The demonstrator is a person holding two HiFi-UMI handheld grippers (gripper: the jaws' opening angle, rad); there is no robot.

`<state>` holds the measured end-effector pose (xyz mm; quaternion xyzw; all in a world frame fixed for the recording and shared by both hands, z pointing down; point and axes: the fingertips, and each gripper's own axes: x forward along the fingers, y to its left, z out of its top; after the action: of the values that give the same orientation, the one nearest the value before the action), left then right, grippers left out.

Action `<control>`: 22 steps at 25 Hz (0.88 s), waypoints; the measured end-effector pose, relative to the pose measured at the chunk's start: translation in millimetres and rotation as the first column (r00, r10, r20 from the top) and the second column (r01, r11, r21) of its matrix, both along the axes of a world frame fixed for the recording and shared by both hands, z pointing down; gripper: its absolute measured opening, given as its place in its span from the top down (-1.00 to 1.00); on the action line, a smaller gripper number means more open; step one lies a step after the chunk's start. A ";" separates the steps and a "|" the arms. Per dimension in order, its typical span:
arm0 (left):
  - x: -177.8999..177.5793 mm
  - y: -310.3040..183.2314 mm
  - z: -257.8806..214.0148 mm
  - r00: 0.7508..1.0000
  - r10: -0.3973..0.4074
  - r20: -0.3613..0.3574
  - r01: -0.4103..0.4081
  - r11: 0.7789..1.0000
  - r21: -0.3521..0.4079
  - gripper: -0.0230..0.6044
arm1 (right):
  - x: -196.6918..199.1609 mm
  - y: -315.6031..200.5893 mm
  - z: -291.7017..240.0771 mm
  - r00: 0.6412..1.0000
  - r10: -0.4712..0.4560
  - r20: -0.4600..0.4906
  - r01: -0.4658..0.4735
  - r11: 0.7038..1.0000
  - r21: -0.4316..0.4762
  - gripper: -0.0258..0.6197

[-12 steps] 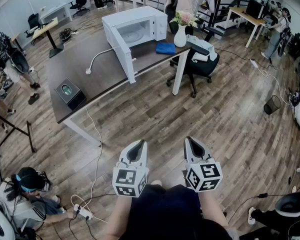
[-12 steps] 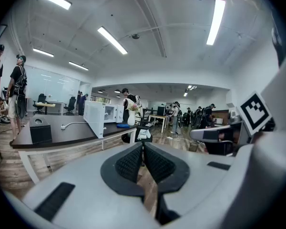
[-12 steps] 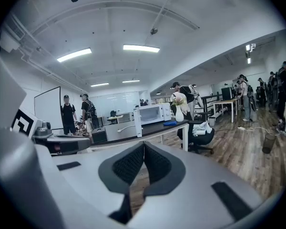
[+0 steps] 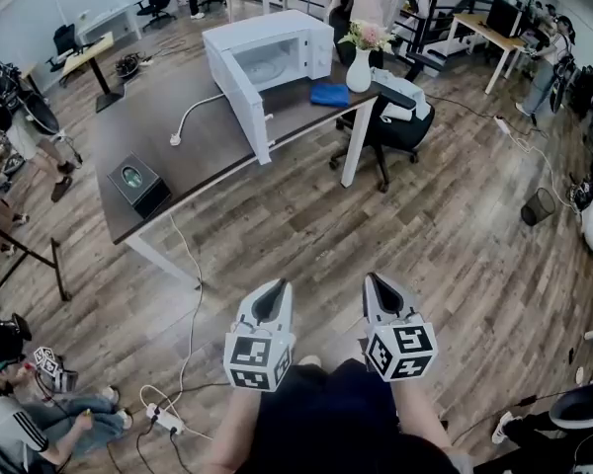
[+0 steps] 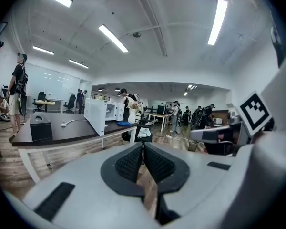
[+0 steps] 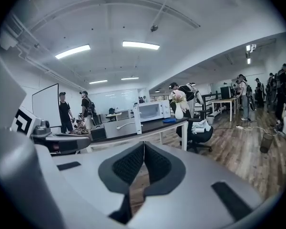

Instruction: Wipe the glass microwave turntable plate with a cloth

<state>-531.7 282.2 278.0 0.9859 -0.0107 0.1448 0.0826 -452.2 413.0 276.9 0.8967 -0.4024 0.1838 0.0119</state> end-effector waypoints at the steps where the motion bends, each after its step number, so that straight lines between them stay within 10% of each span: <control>1: -0.2 0.4 1.2 1.000 0.004 0.003 -0.004 1.000 -0.002 0.88 | -0.7 0.7 1.7 1.000 0.004 0.005 -0.004 1.000 -0.003 0.94; 22: 78.0 -16.4 18.4 1.000 -0.005 0.029 0.006 0.999 -0.042 0.88 | 79.6 -13.8 21.4 0.999 0.001 0.047 0.001 0.999 -0.036 0.93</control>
<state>-453.7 265.8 296.4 0.9818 -0.0113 0.1588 0.1033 -372.6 399.1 298.3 0.8918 -0.3992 0.2122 0.0187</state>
